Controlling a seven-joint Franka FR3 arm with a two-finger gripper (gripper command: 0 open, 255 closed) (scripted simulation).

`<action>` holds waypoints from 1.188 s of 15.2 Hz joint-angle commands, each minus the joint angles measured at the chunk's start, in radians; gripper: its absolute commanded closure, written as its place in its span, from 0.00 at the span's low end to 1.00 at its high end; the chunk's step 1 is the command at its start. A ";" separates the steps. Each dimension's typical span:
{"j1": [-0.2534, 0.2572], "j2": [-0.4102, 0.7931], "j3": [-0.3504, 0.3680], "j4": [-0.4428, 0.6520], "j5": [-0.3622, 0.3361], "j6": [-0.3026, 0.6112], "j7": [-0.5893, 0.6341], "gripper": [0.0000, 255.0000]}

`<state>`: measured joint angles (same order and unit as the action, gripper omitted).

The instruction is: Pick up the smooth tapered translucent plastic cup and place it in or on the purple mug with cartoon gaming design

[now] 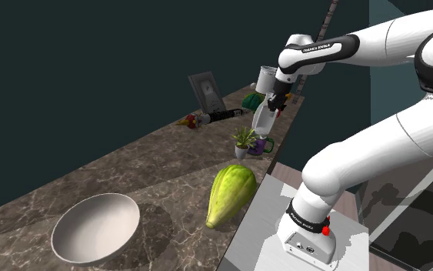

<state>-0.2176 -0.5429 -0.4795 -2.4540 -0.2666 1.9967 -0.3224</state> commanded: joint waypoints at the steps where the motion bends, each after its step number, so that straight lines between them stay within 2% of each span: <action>1: 0.000 0.001 0.000 -0.005 0.000 0.003 0.001 1.00; 6: 0.000 0.001 0.000 -0.005 0.000 0.003 0.001 1.00; 7: 0.000 0.001 0.000 -0.004 0.000 0.002 0.001 0.00; 12: 0.000 0.001 0.000 -0.005 0.000 0.003 0.001 0.00; 16: 0.004 -0.029 0.030 0.099 0.015 -0.131 0.000 0.00; 18: 0.004 -0.029 0.030 0.099 0.015 -0.131 0.000 0.00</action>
<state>-0.2140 -0.5707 -0.4509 -2.3617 -0.2526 1.8748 -0.3220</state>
